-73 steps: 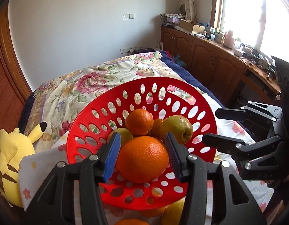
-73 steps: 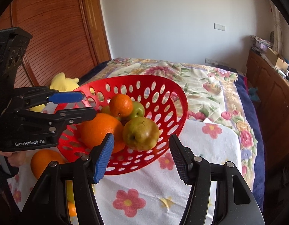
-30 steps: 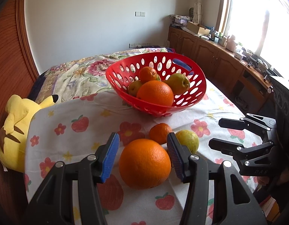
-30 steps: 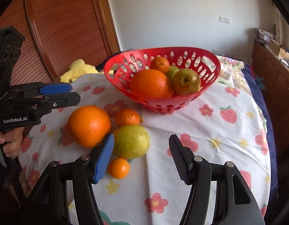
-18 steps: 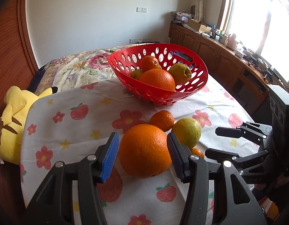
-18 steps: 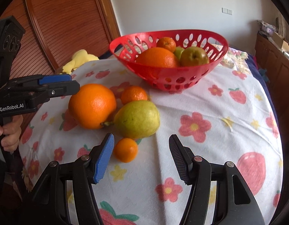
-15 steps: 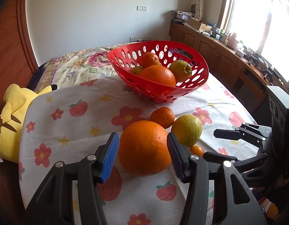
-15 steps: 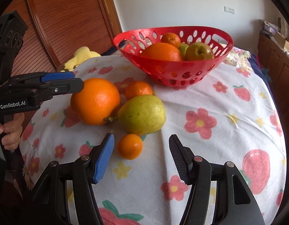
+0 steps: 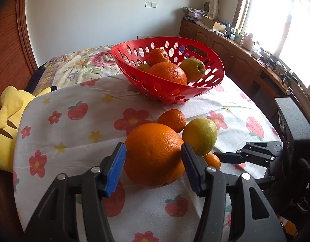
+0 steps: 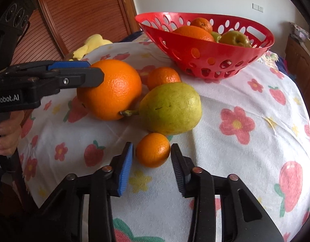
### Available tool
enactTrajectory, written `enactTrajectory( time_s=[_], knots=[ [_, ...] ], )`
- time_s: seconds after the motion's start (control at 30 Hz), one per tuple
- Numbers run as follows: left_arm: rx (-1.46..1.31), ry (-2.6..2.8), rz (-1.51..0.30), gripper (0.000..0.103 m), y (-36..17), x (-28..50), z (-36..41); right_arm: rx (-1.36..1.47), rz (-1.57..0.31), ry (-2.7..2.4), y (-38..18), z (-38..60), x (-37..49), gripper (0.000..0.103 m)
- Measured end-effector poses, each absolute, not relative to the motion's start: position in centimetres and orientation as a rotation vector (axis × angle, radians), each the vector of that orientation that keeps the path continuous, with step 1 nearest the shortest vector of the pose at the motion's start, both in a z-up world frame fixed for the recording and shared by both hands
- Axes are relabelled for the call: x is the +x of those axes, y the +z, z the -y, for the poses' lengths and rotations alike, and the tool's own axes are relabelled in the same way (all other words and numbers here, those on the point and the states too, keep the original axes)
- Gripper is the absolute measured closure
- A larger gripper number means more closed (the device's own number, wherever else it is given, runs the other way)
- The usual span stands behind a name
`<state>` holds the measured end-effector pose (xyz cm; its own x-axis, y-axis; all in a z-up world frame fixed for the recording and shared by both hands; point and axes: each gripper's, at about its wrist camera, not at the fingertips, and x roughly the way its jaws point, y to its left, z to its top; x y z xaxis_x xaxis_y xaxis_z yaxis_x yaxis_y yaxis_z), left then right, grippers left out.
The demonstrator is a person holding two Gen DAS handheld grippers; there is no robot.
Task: Organize fruits
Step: 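Move the right tool to a small orange while the left tool approaches the large orange, then close the right tool on the small orange while the left tool grasps the large orange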
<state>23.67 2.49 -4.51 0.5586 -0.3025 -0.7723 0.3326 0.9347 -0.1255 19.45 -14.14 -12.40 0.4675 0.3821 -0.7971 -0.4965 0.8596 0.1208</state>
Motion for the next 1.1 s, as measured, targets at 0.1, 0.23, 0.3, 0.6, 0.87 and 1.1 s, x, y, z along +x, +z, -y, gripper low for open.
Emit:
enactTrajectory(
  time_s=[0.1,0.23,0.3,0.6,0.87,1.1],
  knots=[
    [0.041,-0.374,-0.906,0.046,-4.5,23.7,-2.3,-0.135,-0.934,0.546,-12.5,14.3,19.2,0.069],
    [0.052,-0.371,-0.912,0.046,-4.5,23.7,-1.9,-0.132,-0.93,0.537,-12.3,15.1,18.9,0.069],
    [0.054,-0.369,-0.908,0.045,-4.5,23.7,-1.7,-0.123,-0.926,0.534,-12.2,15.5,18.6,0.069],
    [0.104,-0.322,-0.903,0.033,-5.3,24.3,-0.9,-0.108,-0.905,0.519,-11.3,17.2,18.4,0.069],
    [0.087,-0.346,-0.933,0.024,-6.3,24.9,-0.7,-0.102,-0.894,0.526,-10.8,17.6,18.7,0.069],
    [0.092,-0.339,-0.936,0.021,-6.7,25.2,-0.2,-0.095,-0.898,0.526,-11.1,17.8,18.9,0.069]
  ],
)
